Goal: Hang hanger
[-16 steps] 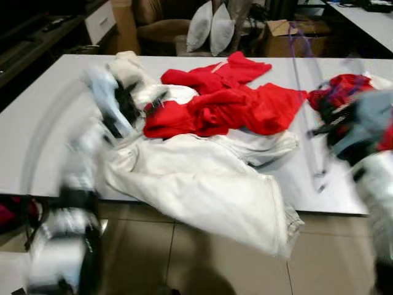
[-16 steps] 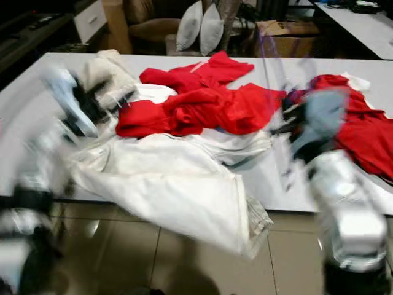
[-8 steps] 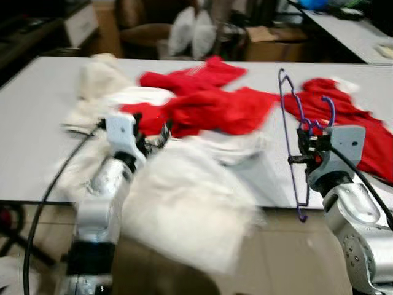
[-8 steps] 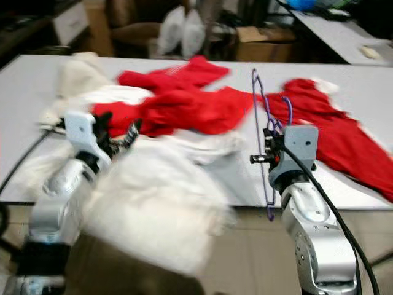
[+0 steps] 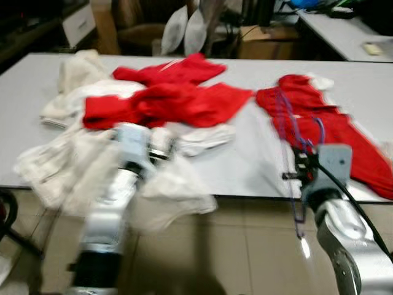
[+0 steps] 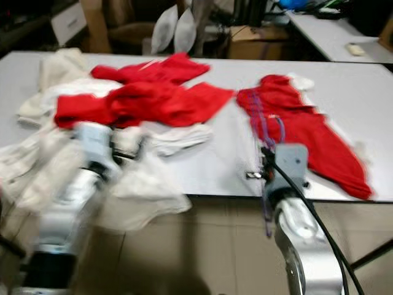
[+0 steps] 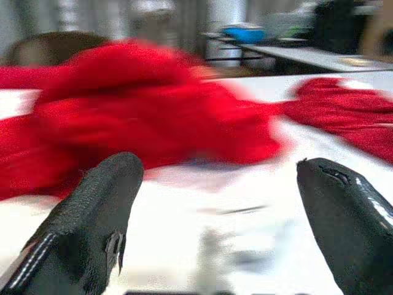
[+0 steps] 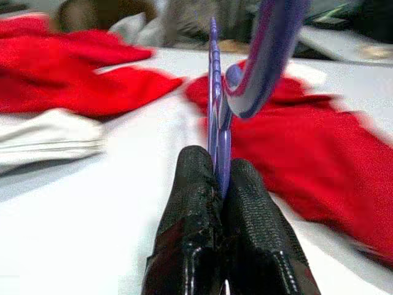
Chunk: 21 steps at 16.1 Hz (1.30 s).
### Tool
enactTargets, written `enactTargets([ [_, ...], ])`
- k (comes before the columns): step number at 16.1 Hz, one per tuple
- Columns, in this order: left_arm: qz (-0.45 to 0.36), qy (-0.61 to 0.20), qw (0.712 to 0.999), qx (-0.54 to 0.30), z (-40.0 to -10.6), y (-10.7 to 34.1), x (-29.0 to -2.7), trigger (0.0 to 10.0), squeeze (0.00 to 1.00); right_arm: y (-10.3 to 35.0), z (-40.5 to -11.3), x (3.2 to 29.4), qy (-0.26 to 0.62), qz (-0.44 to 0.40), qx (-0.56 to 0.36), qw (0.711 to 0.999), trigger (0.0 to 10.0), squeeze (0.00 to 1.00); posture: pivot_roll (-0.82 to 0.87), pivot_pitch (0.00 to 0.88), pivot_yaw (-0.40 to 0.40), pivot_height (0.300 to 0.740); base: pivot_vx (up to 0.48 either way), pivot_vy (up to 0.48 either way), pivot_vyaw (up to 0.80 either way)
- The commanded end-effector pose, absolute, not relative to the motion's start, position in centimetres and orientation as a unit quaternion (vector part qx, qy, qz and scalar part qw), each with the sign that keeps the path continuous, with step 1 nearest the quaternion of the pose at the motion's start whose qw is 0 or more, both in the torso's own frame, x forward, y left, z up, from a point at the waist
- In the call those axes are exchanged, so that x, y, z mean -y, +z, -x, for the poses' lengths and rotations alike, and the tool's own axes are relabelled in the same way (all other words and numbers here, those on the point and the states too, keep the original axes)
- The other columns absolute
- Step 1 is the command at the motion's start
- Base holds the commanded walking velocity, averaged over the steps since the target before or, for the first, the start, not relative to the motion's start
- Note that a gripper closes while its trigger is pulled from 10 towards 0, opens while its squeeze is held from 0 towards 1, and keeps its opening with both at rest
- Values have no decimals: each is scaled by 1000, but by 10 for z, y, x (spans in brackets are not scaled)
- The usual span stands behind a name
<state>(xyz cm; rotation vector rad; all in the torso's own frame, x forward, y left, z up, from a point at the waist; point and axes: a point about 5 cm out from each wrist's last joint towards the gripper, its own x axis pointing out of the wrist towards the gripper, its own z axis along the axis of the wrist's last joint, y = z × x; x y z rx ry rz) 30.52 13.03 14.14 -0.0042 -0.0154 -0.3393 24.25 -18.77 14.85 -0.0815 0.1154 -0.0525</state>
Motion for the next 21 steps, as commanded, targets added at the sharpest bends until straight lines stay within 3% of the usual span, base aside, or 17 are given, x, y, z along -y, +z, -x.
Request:
enactTargets([
  [1, -5, -159, 987, 1, -306, 140, -136, 10000, 890, 156, -243, 185, -27, 39, -37, 998, 10000, 0, -199, 0, 41, 740, 0, -439, 0],
  [8, -7, -153, 988, 2, -300, 139, -138, 10000, 890, 159, -245, 184, -5, 52, -35, 998, 10000, 0, -185, 0, 11, 740, 0, -439, 0],
  [13, -30, -165, 986, 4, -300, 139, -138, 10000, 863, 154, -245, 180, -8, 44, -36, 998, 10000, 0, -178, 0, 39, 740, 0, -350, 0],
  [14, -28, -165, 986, -6, -301, 138, -138, 10000, 773, 150, -244, 181, -20, 37, -46, 998, 10000, 0, -179, 0, 45, 740, 0, 0, 0],
  [17, -35, -175, 984, -13, -303, 135, -137, 10000, 369, 145, -240, 182, -35, 32, -50, 998, 10000, 0, -201, 0, 74, 740, 0, 0, -763],
  [18, -37, -182, 983, -11, -303, 134, -137, 10000, 27, 145, -239, 182, -36, 33, -51, 998, 10000, 0, -205, 0, 80, 740, 0, 0, -763],
  [21, -22, -200, 979, -30, -302, 124, -137, 10000, 0, 139, -232, 187, -40, 62, -67, 995, 10000, 0, -243, 0, 103, 740, 0, 0, -763],
])
